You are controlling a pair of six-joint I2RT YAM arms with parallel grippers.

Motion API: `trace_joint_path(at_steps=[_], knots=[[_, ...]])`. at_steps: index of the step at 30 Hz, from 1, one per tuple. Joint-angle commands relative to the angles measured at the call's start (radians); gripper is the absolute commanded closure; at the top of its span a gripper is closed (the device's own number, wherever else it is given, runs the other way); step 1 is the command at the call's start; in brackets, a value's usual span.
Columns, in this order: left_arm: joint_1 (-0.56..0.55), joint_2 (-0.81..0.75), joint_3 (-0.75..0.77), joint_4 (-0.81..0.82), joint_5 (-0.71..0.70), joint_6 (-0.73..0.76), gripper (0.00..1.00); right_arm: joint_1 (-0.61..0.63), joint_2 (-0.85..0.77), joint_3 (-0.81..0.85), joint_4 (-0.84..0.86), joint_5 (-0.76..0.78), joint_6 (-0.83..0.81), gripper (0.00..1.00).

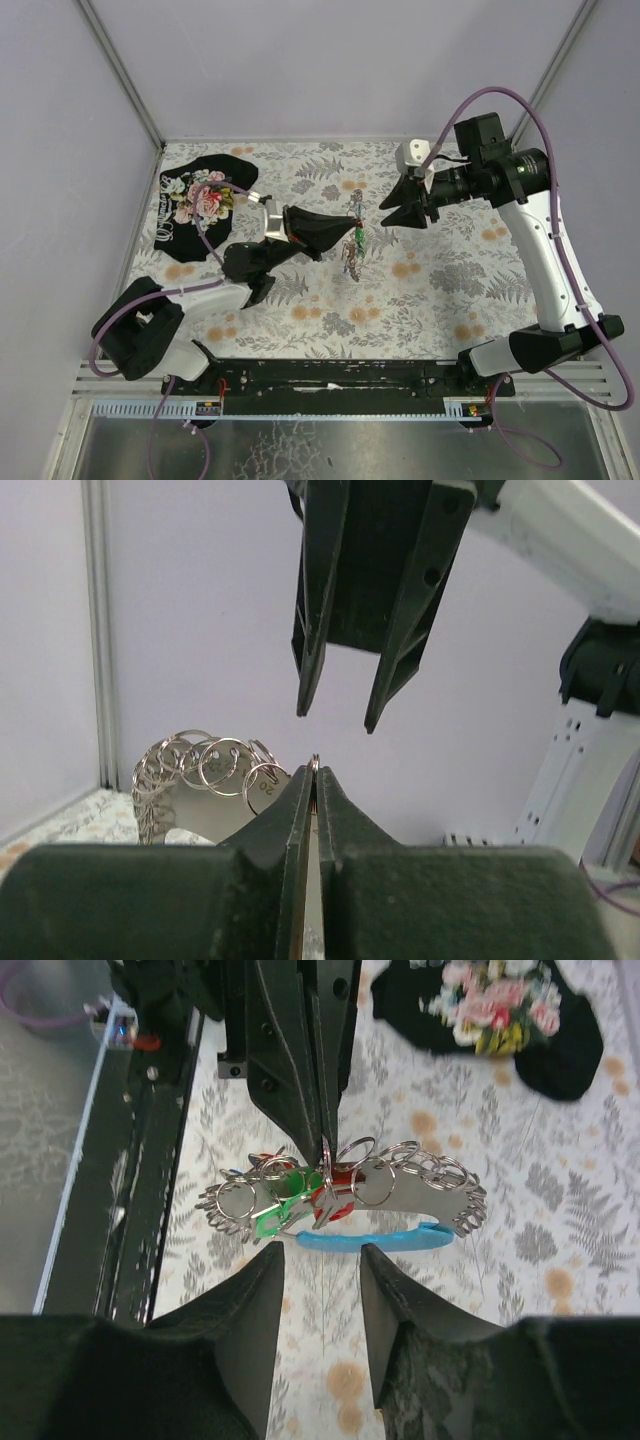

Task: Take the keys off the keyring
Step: Remove the key from the keyring, then place the key at the center of the board.

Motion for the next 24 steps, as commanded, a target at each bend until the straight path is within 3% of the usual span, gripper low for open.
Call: trace_joint_path(at_steps=[1, 4, 11, 24], knots=[[0.012, -0.061, 0.028, 0.093, -0.084, -0.078, 1.0, -0.02, -0.029, -0.042, 0.199, -0.261, 0.09, 0.59], [0.019, -0.078, 0.045, 0.095, -0.084, -0.132, 1.0, -0.02, -0.014, -0.037, 0.221, -0.376, 0.073, 0.65], [0.021, -0.109, 0.069, 0.095, -0.067, -0.184, 1.0, -0.018, -0.003, -0.049, 0.324, -0.436, 0.155, 0.71], [0.022, -0.087, 0.11, 0.095, -0.061, -0.253, 1.0, 0.009, -0.002, -0.095, 0.373, -0.422, 0.188, 0.72]])
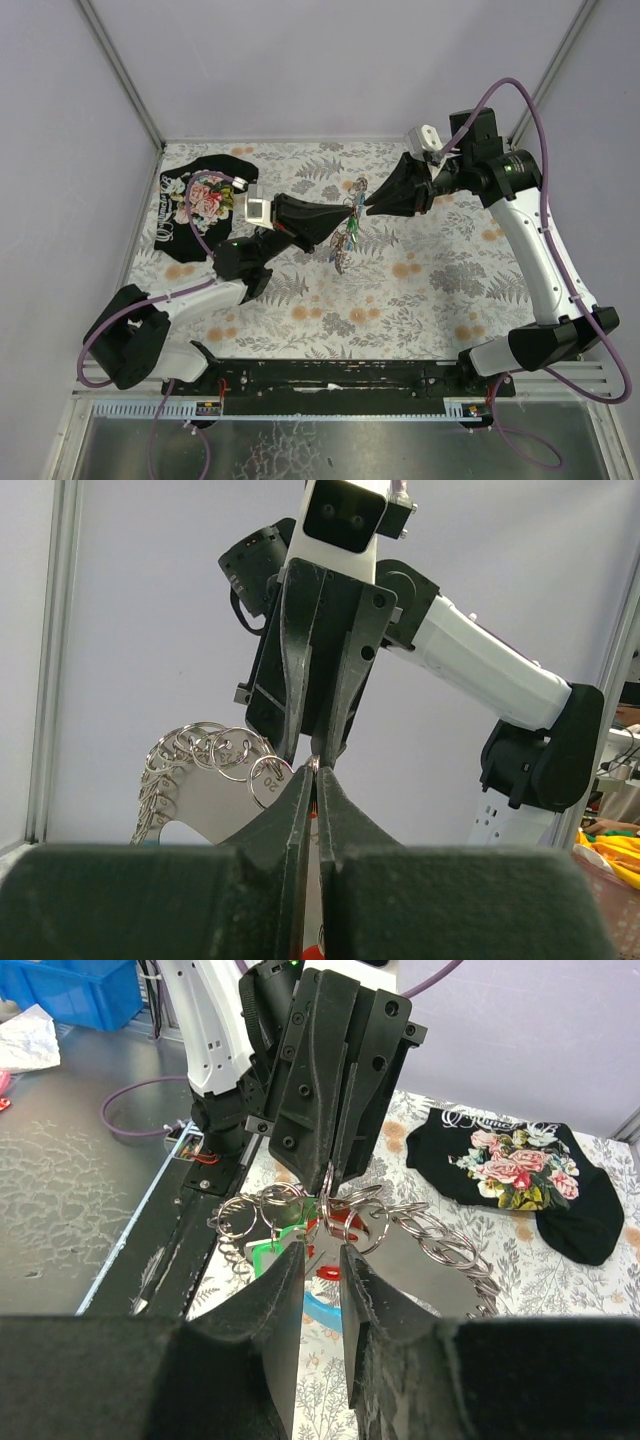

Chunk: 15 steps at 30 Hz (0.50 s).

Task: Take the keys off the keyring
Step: Place the key at the center of the board.

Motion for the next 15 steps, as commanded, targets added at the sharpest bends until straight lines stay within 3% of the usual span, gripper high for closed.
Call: trace_joint_path(at_steps=[1, 15], knots=[[0.008, -0.002, 0.04, 0.086, -0.018, -0.03, 1.0, 0.025, 0.004, 0.009, 0.045, -0.03, 0.032, 0.72], [0.008, 0.005, 0.034, 0.085, -0.023, -0.04, 1.0, 0.067, 0.018, 0.03, 0.041, 0.008, 0.029, 0.72]])
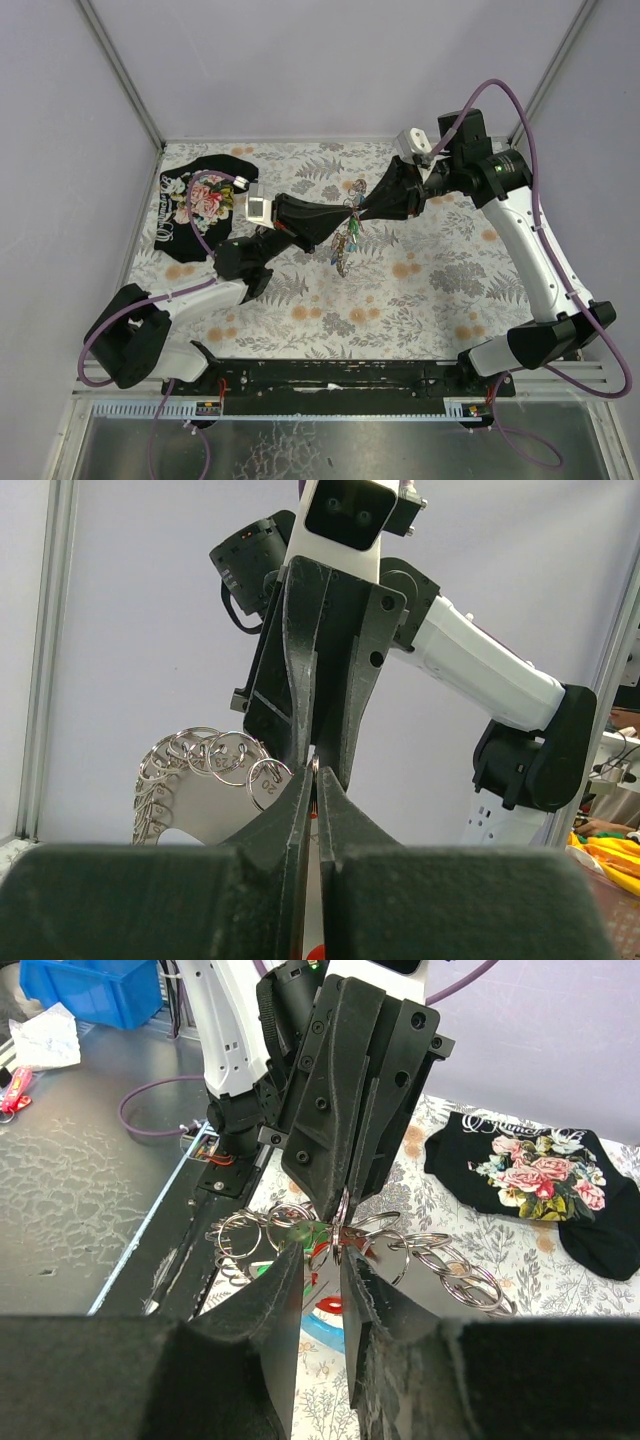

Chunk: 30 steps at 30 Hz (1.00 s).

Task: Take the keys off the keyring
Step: Place the key at the center of the board.

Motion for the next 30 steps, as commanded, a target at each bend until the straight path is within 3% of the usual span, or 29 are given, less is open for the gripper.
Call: trace_joint_path(at_steps=[1, 16, 24, 30], knots=[[0.008, -0.001, 0.028, 0.084, -0.023, -0.013, 1.0, 0.012, 0.002, 0.032, 0.02, -0.002, 0.004, 0.75], [0.011, -0.007, 0.009, 0.083, -0.03, -0.011, 1.0, 0.013, -0.003, 0.077, -0.034, 0.043, -0.029, 0.77], [0.014, -0.015, 0.005, 0.083, -0.034, -0.015, 1.0, 0.012, -0.001, 0.074, -0.05, 0.048, -0.049, 0.99], [0.014, -0.027, 0.003, 0.083, -0.056, -0.019, 1.0, 0.013, -0.009, 0.058, -0.076, 0.096, -0.102, 1.0]])
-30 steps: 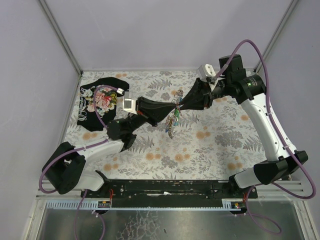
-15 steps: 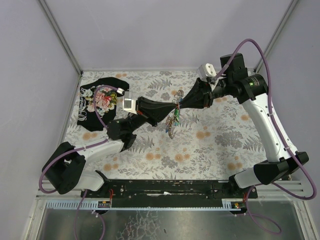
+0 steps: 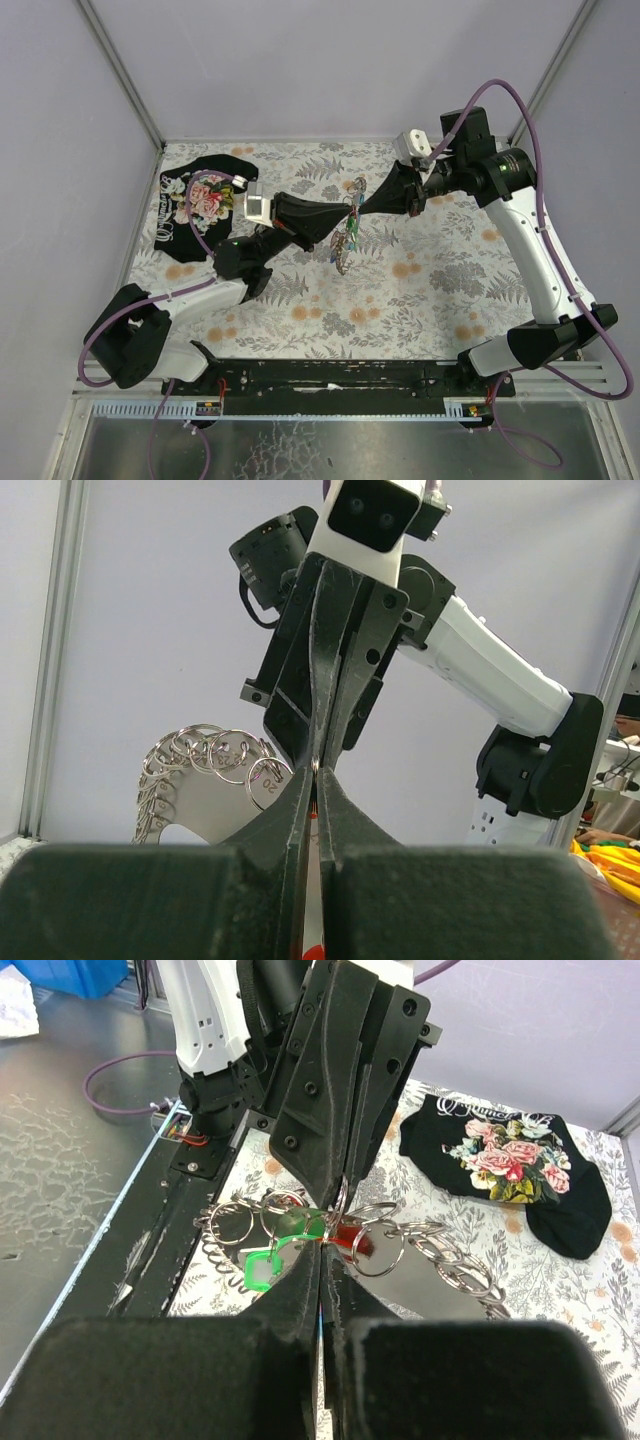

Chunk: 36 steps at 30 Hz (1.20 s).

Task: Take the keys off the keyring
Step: Place the key at the center of the board.

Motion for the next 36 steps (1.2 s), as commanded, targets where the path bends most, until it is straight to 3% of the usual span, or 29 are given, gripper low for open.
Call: trace_joint_path(at_steps=[1, 15, 27, 31, 36], knots=[[0.009, -0.028, 0.004, 0.083, -0.049, -0.013, 1.0, 0.008, -0.012, 0.009, -0.038, 0.04, -0.059, 1.0], [0.005, 0.014, 0.024, 0.085, -0.055, -0.047, 1.0, 0.043, -0.023, -0.057, -0.034, 0.067, -0.129, 1.0], [0.059, 0.008, -0.075, 0.083, -0.046, 0.01, 1.0, 0.0, -0.083, -0.174, -0.099, 0.241, -0.138, 1.0], [0.078, -0.001, -0.117, 0.082, -0.019, 0.031, 1.0, -0.043, -0.099, -0.262, -0.045, 0.279, -0.08, 1.0], [0.117, -0.006, -0.182, 0.08, 0.02, 0.047, 1.0, -0.12, -0.101, -0.429, 0.157, 0.386, 0.081, 1.0]])
